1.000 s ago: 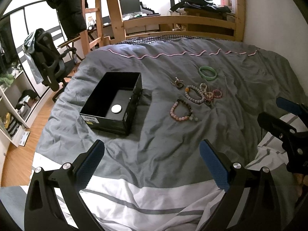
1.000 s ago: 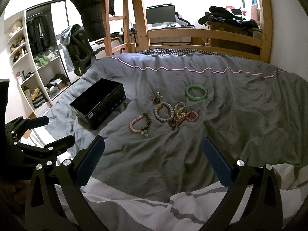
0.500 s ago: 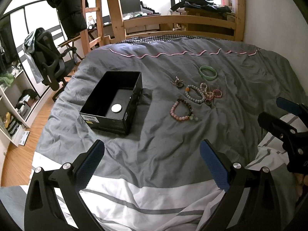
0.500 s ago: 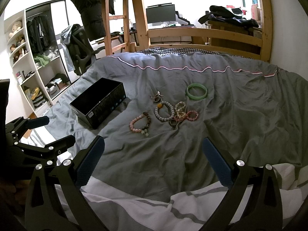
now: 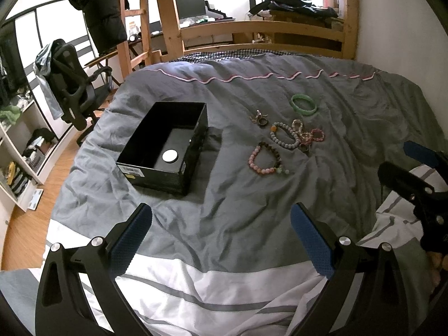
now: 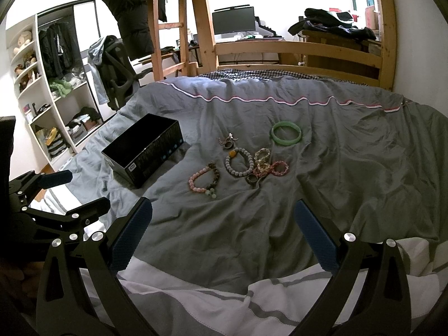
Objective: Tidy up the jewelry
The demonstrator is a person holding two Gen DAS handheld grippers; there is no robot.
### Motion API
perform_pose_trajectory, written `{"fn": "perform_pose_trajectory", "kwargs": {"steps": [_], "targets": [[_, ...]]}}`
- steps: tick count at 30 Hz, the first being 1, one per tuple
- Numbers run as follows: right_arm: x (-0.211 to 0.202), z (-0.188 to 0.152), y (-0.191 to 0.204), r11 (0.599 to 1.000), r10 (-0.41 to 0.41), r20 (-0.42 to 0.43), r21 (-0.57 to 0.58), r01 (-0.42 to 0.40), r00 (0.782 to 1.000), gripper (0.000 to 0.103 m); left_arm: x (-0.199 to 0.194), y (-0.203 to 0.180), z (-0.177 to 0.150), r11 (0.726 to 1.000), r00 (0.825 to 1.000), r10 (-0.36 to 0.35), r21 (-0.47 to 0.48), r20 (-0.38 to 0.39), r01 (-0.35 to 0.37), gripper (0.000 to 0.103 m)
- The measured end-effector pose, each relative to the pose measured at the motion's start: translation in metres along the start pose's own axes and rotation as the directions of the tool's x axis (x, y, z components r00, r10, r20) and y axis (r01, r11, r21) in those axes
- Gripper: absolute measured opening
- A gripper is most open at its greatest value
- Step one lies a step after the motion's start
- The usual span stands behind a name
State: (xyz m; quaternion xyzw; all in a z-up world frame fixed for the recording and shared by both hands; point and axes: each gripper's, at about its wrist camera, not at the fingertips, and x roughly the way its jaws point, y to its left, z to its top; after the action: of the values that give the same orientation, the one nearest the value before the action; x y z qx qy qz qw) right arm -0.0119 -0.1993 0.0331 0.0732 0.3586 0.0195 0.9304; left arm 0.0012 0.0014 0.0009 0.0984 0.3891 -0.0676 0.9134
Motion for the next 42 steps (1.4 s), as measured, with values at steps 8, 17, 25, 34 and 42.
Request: {"fn": "perform_pose_trajectory", "kwargs": {"steps": [8,17,25,34,42], "targets": [[0.001,-0.002,0.001,1.0,0.006,-0.001,-0.002,-0.006,1.0,0.1,0.003,0.003,-0.002,1.0,1.0,0.013,-0.004,-0.01,-0.013,0.098],[0.0,0.0,-0.003,1.0,0.016,-0.005,0.023,-0.016,1.0,0.1,0.005,0.002,-0.001,1.0,1.0,-0.019,0.022,-0.01,0.019,0.098],[0.018,0.016,-0.015,0.995,0.071,-0.03,0.071,-0.069,0.997,0.098,0.022,-0.003,0.015,0.999,0.999,-0.045,0.027,-0.006,0.045,0.098],[0.066,0.044,-0.028,0.993,0.099,-0.107,0.075,-0.091,0.989,0.085,0.062,-0.02,0.036,0.98,0.979,-0.199,0.006,-0.052,0.199,0.096],[0.127,0.065,-0.037,0.99,0.134,-0.171,0.056,-0.126,0.976,0.069,0.117,-0.041,0.045,0.976,0.967,-0.212,0.011,-0.144,0.216,0.079]]}}
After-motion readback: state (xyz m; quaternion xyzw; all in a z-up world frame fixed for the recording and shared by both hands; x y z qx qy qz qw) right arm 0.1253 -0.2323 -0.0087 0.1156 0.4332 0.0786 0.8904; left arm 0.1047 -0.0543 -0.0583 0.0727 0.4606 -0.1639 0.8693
